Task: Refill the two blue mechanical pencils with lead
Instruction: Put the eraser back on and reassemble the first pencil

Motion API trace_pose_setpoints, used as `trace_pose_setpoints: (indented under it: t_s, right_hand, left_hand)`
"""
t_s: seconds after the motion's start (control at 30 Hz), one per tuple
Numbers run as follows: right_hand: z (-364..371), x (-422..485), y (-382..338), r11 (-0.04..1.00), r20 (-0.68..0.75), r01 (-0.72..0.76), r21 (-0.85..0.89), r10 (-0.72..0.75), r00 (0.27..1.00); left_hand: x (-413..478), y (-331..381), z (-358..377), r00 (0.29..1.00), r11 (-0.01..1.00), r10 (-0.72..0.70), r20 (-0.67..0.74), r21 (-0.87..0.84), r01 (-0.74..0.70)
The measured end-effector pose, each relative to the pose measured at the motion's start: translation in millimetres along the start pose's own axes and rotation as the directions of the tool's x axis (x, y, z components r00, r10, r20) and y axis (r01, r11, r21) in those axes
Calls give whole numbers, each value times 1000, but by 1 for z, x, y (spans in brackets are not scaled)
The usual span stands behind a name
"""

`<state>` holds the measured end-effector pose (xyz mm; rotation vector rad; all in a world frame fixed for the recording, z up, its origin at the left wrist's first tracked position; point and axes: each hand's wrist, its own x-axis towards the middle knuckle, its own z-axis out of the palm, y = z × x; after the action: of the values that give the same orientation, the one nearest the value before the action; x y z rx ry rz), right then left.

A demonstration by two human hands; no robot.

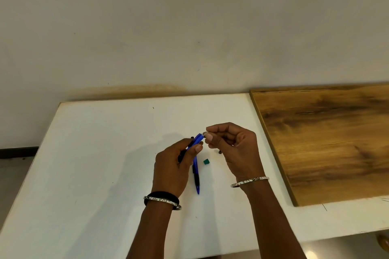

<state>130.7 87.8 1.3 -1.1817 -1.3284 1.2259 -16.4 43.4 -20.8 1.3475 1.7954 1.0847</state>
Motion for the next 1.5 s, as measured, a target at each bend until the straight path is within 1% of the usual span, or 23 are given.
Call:
trace_pose_setpoints:
  t_s: [0.43, 0.63, 0.77, 0.97, 1.17, 1.23, 1.3, 1.37, 1.4, 1.43, 1.5]
  right_hand:
    - [-3, 1, 6, 999, 39, -48, 23, 47, 998]
    - [-1, 1, 7, 992, 35, -99, 73, 97, 995]
    - [-2, 0, 6, 985, 18, -127, 114, 125, 992]
    - [2, -2, 5, 992, 45, -95, 89, 91, 995]
    - [-1, -1, 5, 992, 84, -98, 81, 91, 992]
    - [-3, 0, 5, 993, 58, -95, 72, 91, 994]
    - [-9, 1, 7, 995, -76, -96, 23, 98, 992]
    - [-18, 2, 13, 983, -252, -97, -156, 56, 966]
    - [-22, 2, 16, 956, -296, -109, -274, 24, 955]
    - [-25, 1, 19, 916, -298, -130, -379, 13, 955]
    - [-26, 0, 24, 835, -225, -188, -516, 80, 971]
  left_hand:
    - [0, -4, 2, 999, 993, 47, 15, 110, -49]
    - [0, -3, 3, 999, 993, 52, 14, 109, -53]
    - [1, -4, 3, 999, 996, 31, 21, 78, -33]
    - [0, -5, 0, 999, 999, 2, 35, 45, -4]
    - [0, -3, -1, 999, 999, -14, 36, 46, 13]
    - [0, -2, -1, 999, 999, -27, 35, 31, 26]
    - [0, -1, -1, 998, 999, -41, 46, -1, 41]
    - [0, -1, -2, 998, 998, -50, 43, -29, 51]
    - [0, -1, -3, 998, 998, -52, 36, -39, 54]
    - [0, -1, -3, 998, 998, -51, 29, -44, 52]
    - [0, 0, -2, 999, 998, -47, 25, -41, 48]
